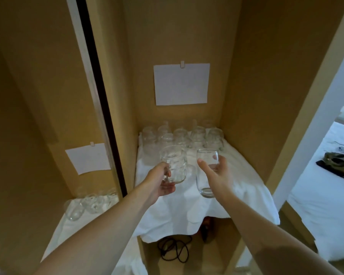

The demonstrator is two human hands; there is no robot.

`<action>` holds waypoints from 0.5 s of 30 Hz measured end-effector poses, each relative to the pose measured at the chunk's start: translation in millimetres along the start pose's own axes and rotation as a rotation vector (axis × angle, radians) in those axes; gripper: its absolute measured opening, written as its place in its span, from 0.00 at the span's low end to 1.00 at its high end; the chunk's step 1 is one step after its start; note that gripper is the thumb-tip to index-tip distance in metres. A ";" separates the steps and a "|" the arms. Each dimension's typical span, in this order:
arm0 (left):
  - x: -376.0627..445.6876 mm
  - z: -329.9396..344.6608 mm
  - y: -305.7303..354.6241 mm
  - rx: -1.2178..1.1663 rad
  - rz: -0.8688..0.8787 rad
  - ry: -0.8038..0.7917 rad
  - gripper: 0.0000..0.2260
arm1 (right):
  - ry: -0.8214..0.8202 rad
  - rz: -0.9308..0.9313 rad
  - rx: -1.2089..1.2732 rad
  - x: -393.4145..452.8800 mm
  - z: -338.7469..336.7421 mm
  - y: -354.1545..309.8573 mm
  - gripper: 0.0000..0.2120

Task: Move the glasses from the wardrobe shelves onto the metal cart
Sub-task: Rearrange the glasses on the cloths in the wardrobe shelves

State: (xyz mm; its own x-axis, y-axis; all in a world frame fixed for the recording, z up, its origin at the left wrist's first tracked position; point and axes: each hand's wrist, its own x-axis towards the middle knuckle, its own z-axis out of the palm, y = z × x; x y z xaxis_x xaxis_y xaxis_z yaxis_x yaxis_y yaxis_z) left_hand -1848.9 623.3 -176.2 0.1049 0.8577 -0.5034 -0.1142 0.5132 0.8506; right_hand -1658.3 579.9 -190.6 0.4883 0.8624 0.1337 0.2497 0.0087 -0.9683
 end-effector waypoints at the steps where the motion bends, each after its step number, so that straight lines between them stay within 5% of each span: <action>1: 9.3 3.6 0.6 0.006 -0.012 -0.008 0.17 | -0.001 0.007 -0.001 9.0 1.1 4.4 0.33; 15: 125.5 52.7 -20.1 0.025 -0.027 0.038 0.16 | 0.089 0.065 -0.087 108.7 13.3 68.2 0.39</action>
State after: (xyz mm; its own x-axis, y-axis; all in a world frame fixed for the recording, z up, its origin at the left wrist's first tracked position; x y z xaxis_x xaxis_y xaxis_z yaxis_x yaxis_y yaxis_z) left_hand -1781.4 718.9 -248.4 0.0695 0.8444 -0.5312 -0.0872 0.5356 0.8400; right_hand -1599.3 681.0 -244.9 0.5771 0.8113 0.0933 0.2852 -0.0932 -0.9539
